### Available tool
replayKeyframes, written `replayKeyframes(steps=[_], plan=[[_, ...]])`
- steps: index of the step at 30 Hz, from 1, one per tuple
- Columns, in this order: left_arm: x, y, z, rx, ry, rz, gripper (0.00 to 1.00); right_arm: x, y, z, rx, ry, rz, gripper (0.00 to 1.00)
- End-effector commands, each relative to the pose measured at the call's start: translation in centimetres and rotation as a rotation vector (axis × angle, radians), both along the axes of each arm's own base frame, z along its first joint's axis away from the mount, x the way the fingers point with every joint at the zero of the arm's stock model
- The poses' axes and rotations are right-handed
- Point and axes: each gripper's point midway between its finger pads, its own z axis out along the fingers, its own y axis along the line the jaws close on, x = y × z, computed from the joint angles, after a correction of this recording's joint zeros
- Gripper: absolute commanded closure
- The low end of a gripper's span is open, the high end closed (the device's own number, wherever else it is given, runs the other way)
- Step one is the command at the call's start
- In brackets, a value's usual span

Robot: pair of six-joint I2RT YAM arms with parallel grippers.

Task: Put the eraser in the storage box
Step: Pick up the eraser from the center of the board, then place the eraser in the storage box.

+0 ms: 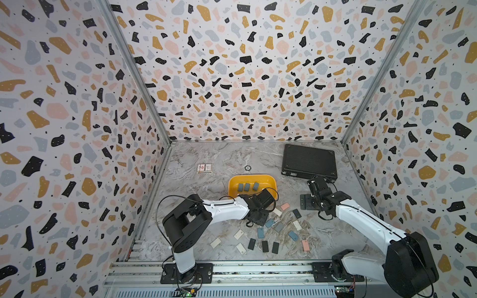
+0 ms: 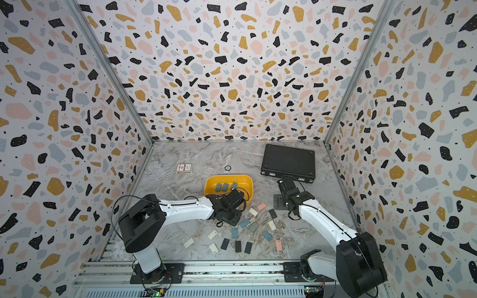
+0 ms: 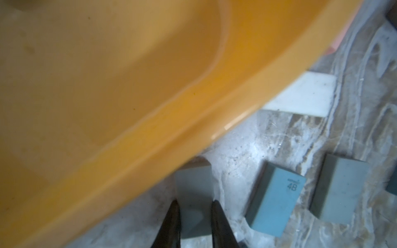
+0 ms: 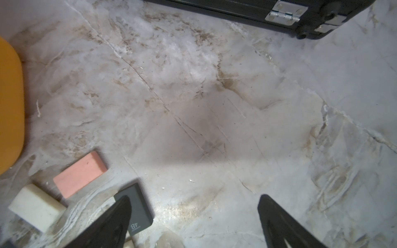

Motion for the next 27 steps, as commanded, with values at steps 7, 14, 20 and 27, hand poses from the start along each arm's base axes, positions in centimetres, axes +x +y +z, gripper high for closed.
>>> replayKeyframes(steps=[7,14,20,27], plan=[[0.5,1.1,6.9,-0.041,-0.119,-0.001,0.80,-0.4,-0.3,0.3,-0.014,-0.005,0.001,0.05],[2.0,0.8,10.9,-0.084,-0.213,-0.007,0.80,-0.4,-0.4,0.7,-0.019,-0.012,0.000,0.05],[4.4,-0.9,11.8,-0.135,-0.218,-0.010,0.80,-0.4,-0.4,1.0,-0.018,-0.017,0.000,0.05],[9.3,-1.9,11.4,-0.147,-0.230,0.011,0.80,-0.1,-0.3,1.3,-0.012,-0.024,0.000,0.05]])
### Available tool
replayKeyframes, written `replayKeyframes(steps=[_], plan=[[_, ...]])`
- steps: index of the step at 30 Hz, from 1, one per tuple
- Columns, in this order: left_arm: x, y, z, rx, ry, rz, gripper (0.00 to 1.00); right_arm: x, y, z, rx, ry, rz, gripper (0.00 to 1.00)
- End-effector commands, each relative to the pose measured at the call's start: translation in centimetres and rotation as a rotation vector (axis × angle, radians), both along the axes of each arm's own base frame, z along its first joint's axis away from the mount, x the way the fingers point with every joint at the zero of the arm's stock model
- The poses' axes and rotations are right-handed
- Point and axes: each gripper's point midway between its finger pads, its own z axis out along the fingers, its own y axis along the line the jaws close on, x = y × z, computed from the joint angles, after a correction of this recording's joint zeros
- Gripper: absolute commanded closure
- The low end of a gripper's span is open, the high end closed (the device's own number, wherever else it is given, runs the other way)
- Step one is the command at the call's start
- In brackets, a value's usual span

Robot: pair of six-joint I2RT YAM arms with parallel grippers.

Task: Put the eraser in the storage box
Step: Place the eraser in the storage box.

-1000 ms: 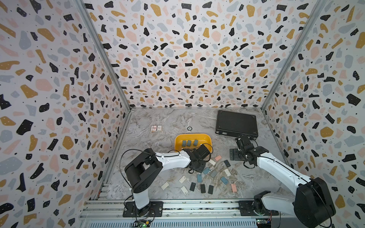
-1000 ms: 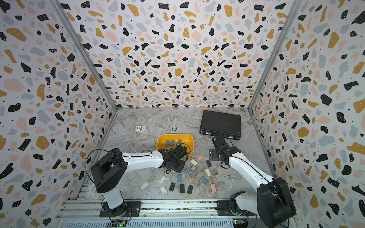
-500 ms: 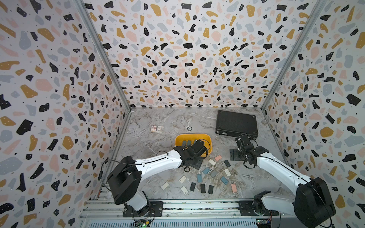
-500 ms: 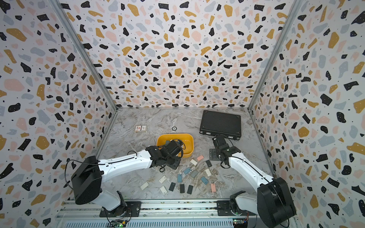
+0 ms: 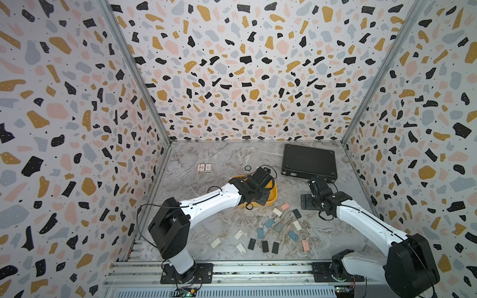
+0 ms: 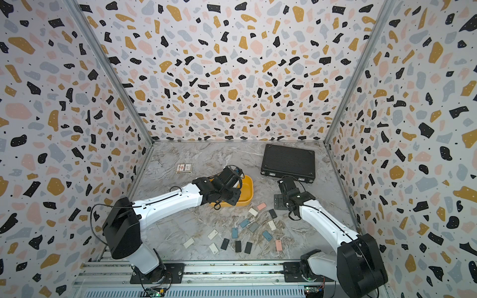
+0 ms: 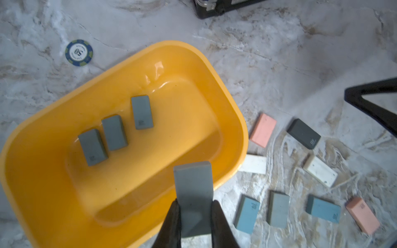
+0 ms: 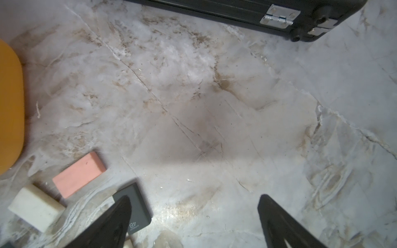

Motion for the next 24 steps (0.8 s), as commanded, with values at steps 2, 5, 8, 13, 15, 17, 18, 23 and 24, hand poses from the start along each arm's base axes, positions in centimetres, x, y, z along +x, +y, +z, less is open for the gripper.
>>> replayKeyframes(steps=[2,5,8,13,15,17,18,23,24], plan=[[3.5,-0.8,0.0,-0.018,-0.022,-0.004,0.80,0.1,0.0,1.0,-0.007,-0.013,0.005,0.05],[5.1,-1.2,-1.2,-0.025,-0.005,0.008,0.80,0.3,0.1,1.1,-0.004,-0.014,0.005,0.05],[6.2,-1.9,-2.1,-0.029,0.008,0.011,0.80,0.4,0.2,1.0,-0.003,-0.014,0.004,0.05],[7.1,-2.6,-3.7,-0.033,0.030,0.019,0.80,0.3,0.1,0.6,-0.006,-0.004,0.003,0.05],[7.4,-2.7,-4.2,-0.034,0.036,0.022,0.80,0.3,0.2,0.5,-0.005,-0.001,0.002,0.05],[7.8,-2.7,-4.7,-0.027,0.038,0.029,0.80,0.4,0.3,0.3,-0.003,0.003,0.005,0.05],[8.0,-2.6,-4.9,-0.024,0.039,0.034,0.80,0.5,0.4,0.2,-0.001,0.005,0.004,0.05],[8.9,-2.4,-6.1,-0.026,0.059,0.051,0.80,0.4,0.4,-0.3,-0.004,0.019,0.004,0.05],[9.0,-2.4,-6.3,-0.026,0.062,0.056,0.80,0.5,0.4,-0.4,-0.004,0.019,0.003,0.05]])
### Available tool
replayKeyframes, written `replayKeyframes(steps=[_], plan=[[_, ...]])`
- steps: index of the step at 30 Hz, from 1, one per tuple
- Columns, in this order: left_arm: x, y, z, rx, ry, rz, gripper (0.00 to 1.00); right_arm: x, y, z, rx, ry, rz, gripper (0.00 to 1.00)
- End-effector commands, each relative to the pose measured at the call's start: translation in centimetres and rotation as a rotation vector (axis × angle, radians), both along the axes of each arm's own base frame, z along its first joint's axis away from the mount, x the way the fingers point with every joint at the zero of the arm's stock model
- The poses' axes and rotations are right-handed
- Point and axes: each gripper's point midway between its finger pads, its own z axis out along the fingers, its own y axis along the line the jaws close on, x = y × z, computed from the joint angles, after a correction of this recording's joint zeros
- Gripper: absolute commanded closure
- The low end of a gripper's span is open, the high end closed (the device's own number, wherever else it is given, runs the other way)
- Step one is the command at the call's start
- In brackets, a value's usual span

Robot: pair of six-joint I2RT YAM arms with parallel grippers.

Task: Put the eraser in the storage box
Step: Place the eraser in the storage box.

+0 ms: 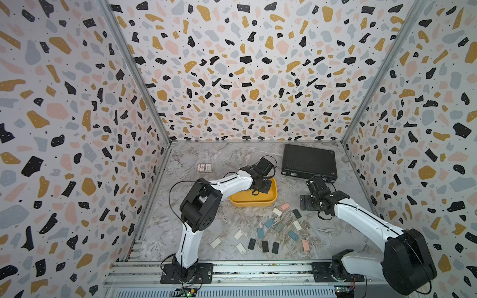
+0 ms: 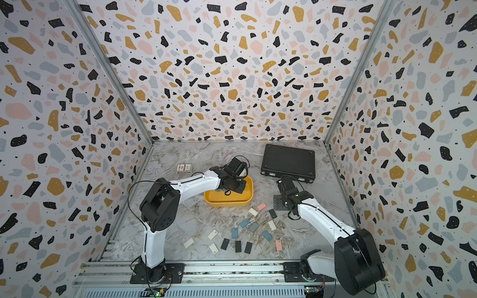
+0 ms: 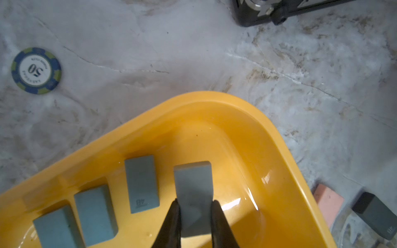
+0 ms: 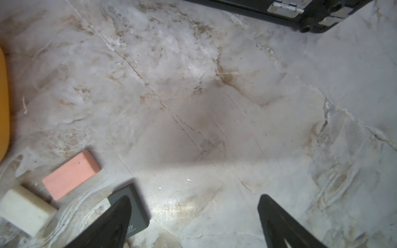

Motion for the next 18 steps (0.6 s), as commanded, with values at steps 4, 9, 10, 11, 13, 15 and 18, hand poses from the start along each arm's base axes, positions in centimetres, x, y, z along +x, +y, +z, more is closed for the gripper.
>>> replayKeyframes(steps=[4,9,10,11,13,15,18], plan=[[1.7,-0.7,-0.3,-0.032,-0.007,0.013,0.80,0.4,0.3,0.4,0.003,-0.009,0.002,0.05],[2.0,-0.8,-1.7,-0.018,0.012,0.015,0.80,0.4,0.3,0.3,0.000,-0.005,0.001,0.05],[2.1,-0.8,-1.8,-0.017,0.016,0.015,0.80,0.4,0.2,0.2,-0.001,-0.004,0.001,0.05],[2.2,-0.8,-2.0,-0.015,0.016,0.018,0.80,0.5,0.3,0.3,0.000,-0.005,0.001,0.05],[2.3,-0.7,-2.4,-0.010,0.018,0.023,0.80,0.4,0.3,0.2,0.000,0.001,0.002,0.05],[2.4,-0.6,-2.7,-0.008,0.020,0.026,0.80,0.5,0.4,0.1,0.001,0.001,0.002,0.05],[2.6,-0.4,-3.1,-0.003,0.025,0.031,0.79,0.5,0.4,0.1,0.001,0.003,0.003,0.05]])
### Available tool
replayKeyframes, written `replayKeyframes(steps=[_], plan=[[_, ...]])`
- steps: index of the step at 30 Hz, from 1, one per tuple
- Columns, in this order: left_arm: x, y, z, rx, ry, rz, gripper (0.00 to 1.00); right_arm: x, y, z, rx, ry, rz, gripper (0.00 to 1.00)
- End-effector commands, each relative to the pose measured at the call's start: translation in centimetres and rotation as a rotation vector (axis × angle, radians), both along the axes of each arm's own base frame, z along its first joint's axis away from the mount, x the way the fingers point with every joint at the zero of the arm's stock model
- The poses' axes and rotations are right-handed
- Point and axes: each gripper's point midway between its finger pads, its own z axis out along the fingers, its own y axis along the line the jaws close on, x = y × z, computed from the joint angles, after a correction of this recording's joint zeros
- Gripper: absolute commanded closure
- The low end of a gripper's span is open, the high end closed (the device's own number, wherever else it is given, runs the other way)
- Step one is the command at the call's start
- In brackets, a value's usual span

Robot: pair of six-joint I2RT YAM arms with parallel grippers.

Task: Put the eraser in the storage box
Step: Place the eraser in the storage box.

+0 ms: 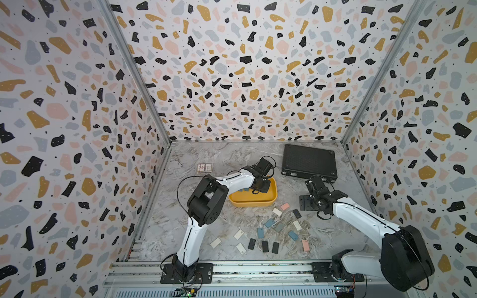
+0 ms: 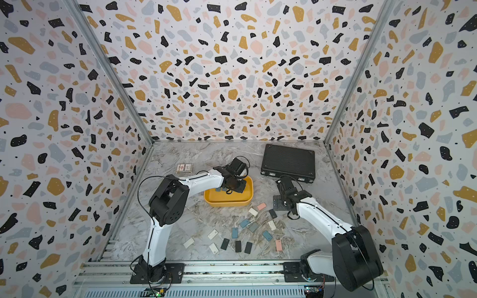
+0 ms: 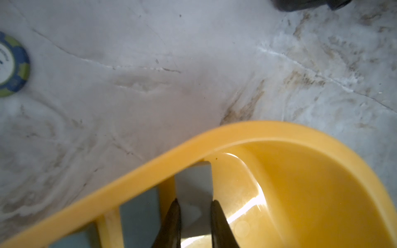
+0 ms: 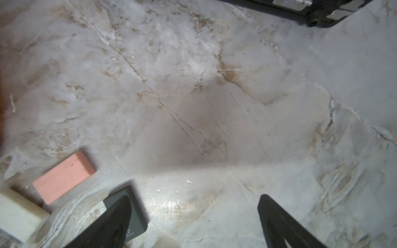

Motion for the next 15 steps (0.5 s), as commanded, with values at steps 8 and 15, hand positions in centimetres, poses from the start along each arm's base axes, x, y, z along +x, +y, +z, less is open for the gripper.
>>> replayKeyframes(steps=[8,15], plan=[[0.94,-0.26,-0.26,-0.010,-0.007,0.015,0.66,0.40,0.34,0.57,0.007,-0.008,0.003,0.05],[0.91,-0.15,0.65,-0.012,-0.016,0.014,0.58,0.43,0.47,0.75,0.010,-0.010,0.011,0.05]])
